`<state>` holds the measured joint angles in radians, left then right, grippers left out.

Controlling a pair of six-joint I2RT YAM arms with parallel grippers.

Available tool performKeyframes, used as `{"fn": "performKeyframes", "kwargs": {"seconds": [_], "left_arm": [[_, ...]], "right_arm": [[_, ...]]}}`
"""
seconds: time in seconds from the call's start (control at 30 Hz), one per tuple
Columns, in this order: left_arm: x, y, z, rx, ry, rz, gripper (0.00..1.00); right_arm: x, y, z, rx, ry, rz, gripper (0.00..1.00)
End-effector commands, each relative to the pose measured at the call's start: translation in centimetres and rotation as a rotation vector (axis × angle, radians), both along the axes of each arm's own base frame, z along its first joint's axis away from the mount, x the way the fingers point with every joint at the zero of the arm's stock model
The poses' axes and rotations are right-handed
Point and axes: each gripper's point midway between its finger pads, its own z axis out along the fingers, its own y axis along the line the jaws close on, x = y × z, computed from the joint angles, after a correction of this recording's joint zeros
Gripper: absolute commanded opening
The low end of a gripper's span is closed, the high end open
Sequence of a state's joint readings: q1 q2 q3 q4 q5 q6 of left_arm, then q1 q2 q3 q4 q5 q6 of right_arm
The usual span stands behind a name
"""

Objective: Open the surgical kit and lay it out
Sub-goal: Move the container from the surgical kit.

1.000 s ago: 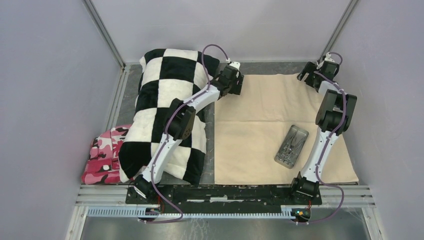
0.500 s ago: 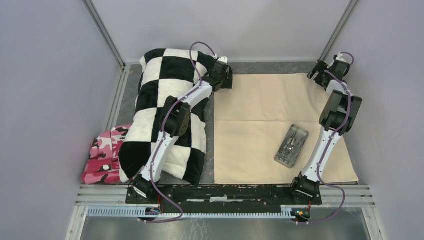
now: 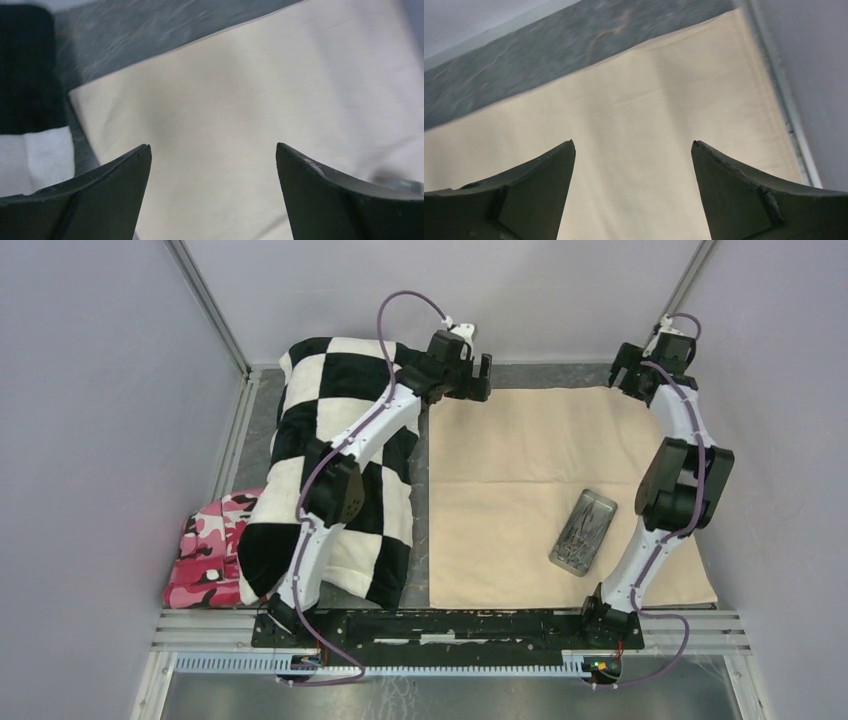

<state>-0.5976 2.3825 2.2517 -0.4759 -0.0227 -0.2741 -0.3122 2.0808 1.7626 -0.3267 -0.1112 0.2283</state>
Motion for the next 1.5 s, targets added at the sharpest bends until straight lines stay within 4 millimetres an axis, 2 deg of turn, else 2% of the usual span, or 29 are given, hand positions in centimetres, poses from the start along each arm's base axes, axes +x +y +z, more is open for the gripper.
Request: {"fn": "performKeyframes", "kwargs": {"seconds": [0.0,0.07,0.1,0.13,0.17,0.2,0.23,0.3,0.33,0.4,0.5,0.57,0.67,0.8,0.9,1.03,1.17,1.3,1.37,1.47], "left_arm": [[-6.1,-3.3,13.3,-0.244,-0.074,-0.174,1.00],[-8.5,-3.4,14.8,-0.293,-0.037,-0.219,1.00],[-9.5,-3.4,14.4,-0.299,-0.007,-0.233,1.00],[-10.5,-2.9,14.6,-0.304,0.008,-0.241,1.00],[-11.8,-2.1,16.0,-0.310,-0.009,-0.249,1.00],[-12.6,-1.3,15.9,-0.299,-0.012,-0.244,1.00],[-13.5,-0.4,16.2,-0.299,-0.027,-0.237,1.00],[-15.3,1.1,16.4,-0.302,-0.056,-0.242,1.00],[-16.1,1.9,16.6,-0.299,-0.077,-0.245,1.00],[-17.2,3.2,15.6,-0.286,-0.090,-0.231,1.00],[-18.4,4.3,15.5,-0.286,-0.117,-0.231,1.00],[-19.2,4.3,14.7,-0.282,-0.102,-0.254,1.00],[-19.9,4.0,14.1,-0.276,-0.084,-0.273,1.00],[-21.2,2.9,14.1,-0.245,-0.093,-0.307,1.00],[-22.8,1.9,13.7,-0.194,-0.114,-0.338,1.00],[-23.6,1.6,14.0,-0.149,-0.148,-0.340,1.00],[-23.8,1.6,14.0,-0.130,-0.157,-0.334,1.00],[-24.2,1.2,14.0,-0.128,-0.156,-0.346,1.00],[-24.2,1.2,13.8,-0.121,-0.158,-0.346,1.00],[-24.2,1.2,13.7,-0.111,-0.165,-0.342,1.00]], "right_arm": [[-4.4,7.8,2.9,-0.034,0.018,0.140,0.93],[-6.5,11.6,2.6,-0.017,0.016,0.201,0.92],[-7.8,13.3,2.3,-0.018,0.020,0.225,0.92],[-8.9,14.6,2.6,-0.024,0.013,0.238,0.92],[-10.2,15.9,2.0,-0.035,0.030,0.252,0.92],[-11.6,17.7,1.7,-0.042,0.044,0.280,0.92],[-12.9,18.7,1.7,-0.048,0.044,0.301,0.92],[-16.1,20.5,-0.1,-0.056,0.083,0.359,0.92],[-17.7,20.8,-1.1,-0.071,0.114,0.378,0.92],[-20.8,21.0,-2.8,-0.096,0.174,0.420,0.92],[-24.9,19.3,-4.8,-0.147,0.264,0.402,0.92],[-27.1,19.1,-5.2,-0.141,0.281,0.407,0.92],[-29.4,18.1,-5.1,-0.152,0.304,0.352,0.92],[-31.6,14.2,-4.2,-0.229,0.341,0.103,0.93],[-32.4,13.2,-4.3,-0.222,0.346,0.032,0.92],[-32.8,12.5,-5.9,-0.150,0.382,0.011,0.85],[-31.6,13.6,-6.5,-0.053,0.331,0.025,0.59],[-31.1,13.4,-7.5,-0.056,0.347,0.001,0.58],[-31.5,12.3,-8.1,-0.101,0.386,-0.040,0.58],[-32.3,9.7,-8.0,-0.177,0.421,-0.150,0.57]]}}
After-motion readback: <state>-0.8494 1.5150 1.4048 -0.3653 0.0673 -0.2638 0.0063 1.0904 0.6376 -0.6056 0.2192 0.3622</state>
